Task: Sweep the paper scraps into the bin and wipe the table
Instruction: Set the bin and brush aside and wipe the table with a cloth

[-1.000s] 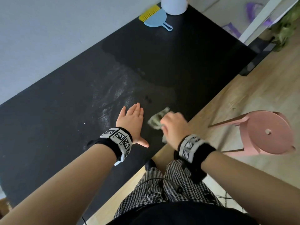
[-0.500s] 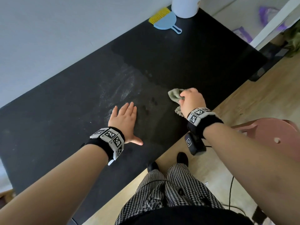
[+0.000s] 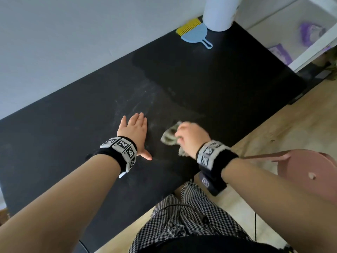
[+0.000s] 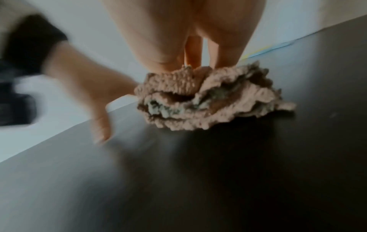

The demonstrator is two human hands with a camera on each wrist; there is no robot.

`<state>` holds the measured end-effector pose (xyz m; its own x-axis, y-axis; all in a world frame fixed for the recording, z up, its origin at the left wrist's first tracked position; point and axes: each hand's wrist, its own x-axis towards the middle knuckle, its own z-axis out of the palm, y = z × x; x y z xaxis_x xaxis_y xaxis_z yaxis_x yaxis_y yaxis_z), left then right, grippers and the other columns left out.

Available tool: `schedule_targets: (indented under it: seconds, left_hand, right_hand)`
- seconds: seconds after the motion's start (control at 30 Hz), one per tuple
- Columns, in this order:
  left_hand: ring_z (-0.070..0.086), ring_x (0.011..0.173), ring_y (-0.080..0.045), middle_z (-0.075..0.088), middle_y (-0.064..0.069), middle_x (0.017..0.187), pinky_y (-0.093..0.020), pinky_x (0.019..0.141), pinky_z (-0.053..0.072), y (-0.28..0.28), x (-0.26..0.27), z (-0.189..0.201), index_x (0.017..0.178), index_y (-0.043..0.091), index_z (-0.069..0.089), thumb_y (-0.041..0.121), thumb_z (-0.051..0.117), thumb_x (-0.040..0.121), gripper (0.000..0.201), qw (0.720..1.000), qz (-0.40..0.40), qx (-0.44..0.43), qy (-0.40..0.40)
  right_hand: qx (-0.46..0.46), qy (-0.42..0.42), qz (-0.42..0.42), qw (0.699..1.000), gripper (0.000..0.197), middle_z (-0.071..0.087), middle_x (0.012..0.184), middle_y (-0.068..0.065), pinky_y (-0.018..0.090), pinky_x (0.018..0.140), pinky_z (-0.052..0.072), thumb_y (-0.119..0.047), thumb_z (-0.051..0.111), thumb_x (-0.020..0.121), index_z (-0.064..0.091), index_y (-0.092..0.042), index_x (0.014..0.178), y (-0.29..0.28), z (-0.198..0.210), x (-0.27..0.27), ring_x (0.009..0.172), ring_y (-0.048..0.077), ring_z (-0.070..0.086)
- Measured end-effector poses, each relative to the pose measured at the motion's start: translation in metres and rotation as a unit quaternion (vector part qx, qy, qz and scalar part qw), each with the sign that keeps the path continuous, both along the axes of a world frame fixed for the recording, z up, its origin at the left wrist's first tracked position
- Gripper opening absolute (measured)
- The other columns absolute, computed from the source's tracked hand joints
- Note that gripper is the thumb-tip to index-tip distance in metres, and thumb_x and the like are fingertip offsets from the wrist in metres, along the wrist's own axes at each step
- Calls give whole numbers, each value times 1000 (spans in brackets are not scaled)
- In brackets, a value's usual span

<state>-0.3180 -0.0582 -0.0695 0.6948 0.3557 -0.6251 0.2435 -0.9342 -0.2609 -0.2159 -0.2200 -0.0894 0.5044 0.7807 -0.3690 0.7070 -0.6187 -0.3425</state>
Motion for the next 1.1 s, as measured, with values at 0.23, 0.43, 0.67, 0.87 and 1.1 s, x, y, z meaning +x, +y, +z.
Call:
schedule_targets:
  seconds: [0.23, 0.43, 0.67, 0.87, 1.1]
  left_hand:
    - [-7, 146, -22, -8, -8, 159, -48, 118, 1, -3, 6, -2, 151, 5, -6, 80, 66, 53, 142, 1000, 4, 17, 19]
    - [-8, 146, -21, -12, -7, 159, -49, 118, 0, -3, 6, 1, 150, 7, -8, 77, 68, 55, 141, 999, 31, 1, 25]
    - [-9, 146, -18, -15, -1, 158, -50, 117, -1, 1, 3, 0, 151, 13, -10, 77, 68, 55, 139, 998, 52, -21, 11]
    - [-7, 146, -19, -13, 0, 159, -50, 117, -2, -1, 3, -1, 151, 13, -9, 74, 72, 54, 140, 998, 62, -16, 9]
    - [-16, 145, -25, -14, 0, 159, -54, 115, -8, -2, 2, -1, 151, 13, -9, 76, 68, 56, 138, 997, 73, -1, 11]
  right_hand:
    - [-34, -66, -200, 977, 28, 48, 126, 11, 36, 94, 44, -21, 55, 91, 61, -11, 116, 10, 9, 78, 113, 31, 52]
    - [-27, -31, 84, 996, 31, 49, 121, 4, 37, 87, 49, -23, 64, 84, 60, -15, 114, 36, 8, -6, 109, 27, 46]
    - [-6, -33, 136, 990, 27, 52, 123, 1, 37, 87, 49, -23, 43, 96, 63, -16, 113, 35, 7, 48, 112, 22, 47]
    - [-50, -106, -46, 992, 27, 53, 115, 11, 37, 82, 47, -19, 59, 88, 61, -9, 113, 67, 14, 94, 109, 29, 52]
    - [-46, -43, 234, 970, 36, 50, 127, 8, 39, 89, 46, -20, 56, 89, 53, -11, 123, 59, 23, 4, 122, 28, 40]
